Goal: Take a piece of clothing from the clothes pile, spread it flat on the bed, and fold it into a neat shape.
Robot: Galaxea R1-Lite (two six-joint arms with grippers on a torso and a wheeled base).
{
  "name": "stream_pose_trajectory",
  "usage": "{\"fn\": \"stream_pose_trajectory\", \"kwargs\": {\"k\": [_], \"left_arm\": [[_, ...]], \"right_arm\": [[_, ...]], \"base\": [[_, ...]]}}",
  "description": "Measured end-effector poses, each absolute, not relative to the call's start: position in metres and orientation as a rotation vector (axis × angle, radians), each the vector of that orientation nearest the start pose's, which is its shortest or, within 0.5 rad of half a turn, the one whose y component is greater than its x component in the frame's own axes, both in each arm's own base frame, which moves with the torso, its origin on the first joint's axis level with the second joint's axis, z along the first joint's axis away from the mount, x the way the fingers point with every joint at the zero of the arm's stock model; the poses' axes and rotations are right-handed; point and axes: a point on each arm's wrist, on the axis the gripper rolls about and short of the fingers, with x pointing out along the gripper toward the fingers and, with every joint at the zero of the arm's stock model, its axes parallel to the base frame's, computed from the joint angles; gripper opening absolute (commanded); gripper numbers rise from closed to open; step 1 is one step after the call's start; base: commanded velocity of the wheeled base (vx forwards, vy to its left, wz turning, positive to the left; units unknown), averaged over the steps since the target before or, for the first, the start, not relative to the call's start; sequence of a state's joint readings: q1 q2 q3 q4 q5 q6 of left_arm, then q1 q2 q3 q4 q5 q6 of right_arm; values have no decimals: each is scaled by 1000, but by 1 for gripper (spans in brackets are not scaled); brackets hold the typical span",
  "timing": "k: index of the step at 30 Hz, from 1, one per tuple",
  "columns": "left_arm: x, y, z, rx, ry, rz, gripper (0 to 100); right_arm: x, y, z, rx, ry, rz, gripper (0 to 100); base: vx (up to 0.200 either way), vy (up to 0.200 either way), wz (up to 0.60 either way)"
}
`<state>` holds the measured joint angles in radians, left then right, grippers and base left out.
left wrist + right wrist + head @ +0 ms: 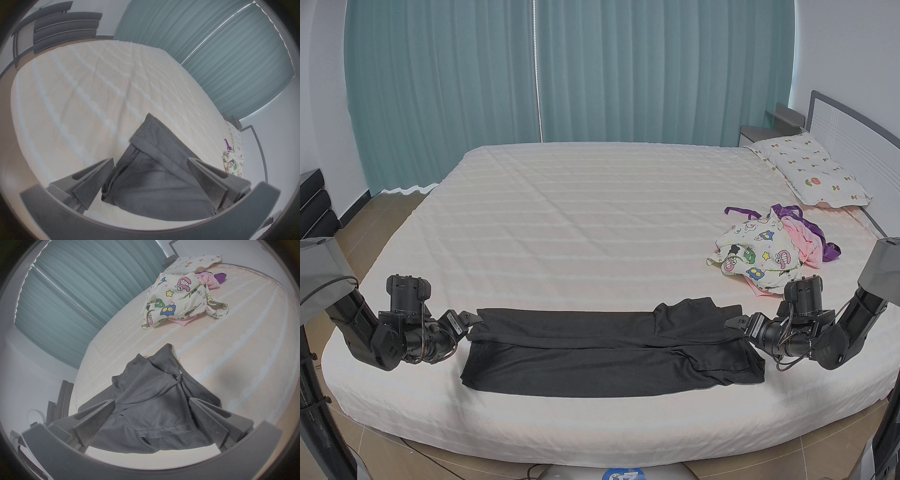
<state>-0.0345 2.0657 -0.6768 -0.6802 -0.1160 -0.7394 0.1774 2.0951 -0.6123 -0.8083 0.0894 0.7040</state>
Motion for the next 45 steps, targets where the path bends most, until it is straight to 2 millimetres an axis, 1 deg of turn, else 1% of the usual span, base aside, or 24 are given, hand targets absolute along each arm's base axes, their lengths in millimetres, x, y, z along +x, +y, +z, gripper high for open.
{"fn": "stream_pose_trajectory", "kwargs": {"k": [4, 6, 10, 15, 17, 20, 24, 31, 32, 37, 45], "left_arm": [[346, -13, 41, -726, 717, 118, 100], [357, -12, 41, -725, 708, 116, 100], [365, -12, 38, -725, 713, 117, 100], [368, -13, 29, -724, 740, 123, 100], [368, -13, 25, -722, 751, 130, 100], [366, -13, 21, -720, 764, 137, 100], [364, -14, 18, -718, 775, 141, 100], [364, -16, 17, -711, 781, 139, 100], [364, -17, 17, -711, 781, 138, 100], [365, -17, 18, -711, 779, 136, 100], [365, -18, 18, -709, 779, 136, 100]], "right_arm": [[323, 63, 27, 694, 723, 12, 100], [333, 66, 27, 731, 699, 17, 100], [358, 71, 29, 768, 638, 31, 100], [387, 77, 25, 781, 577, 55, 100], [396, 79, 18, 750, 568, 71, 100], [404, 82, 9, 711, 562, 89, 100], [413, 84, 1, 696, 506, 120, 100], [419, 90, -16, 658, 485, 140, 100], [420, 90, -18, 657, 487, 139, 0], [422, 91, -25, 659, 493, 133, 0], [423, 87, -28, 666, 496, 118, 0]], "base": [[0, 0, 0], [0, 0, 0], [0, 0, 0], [0, 0, 0], [0, 0, 0], [0, 0, 0], [0, 0, 0], [0, 0, 0], [0, 0, 0], [0, 0, 0], [0, 0, 0]]}}
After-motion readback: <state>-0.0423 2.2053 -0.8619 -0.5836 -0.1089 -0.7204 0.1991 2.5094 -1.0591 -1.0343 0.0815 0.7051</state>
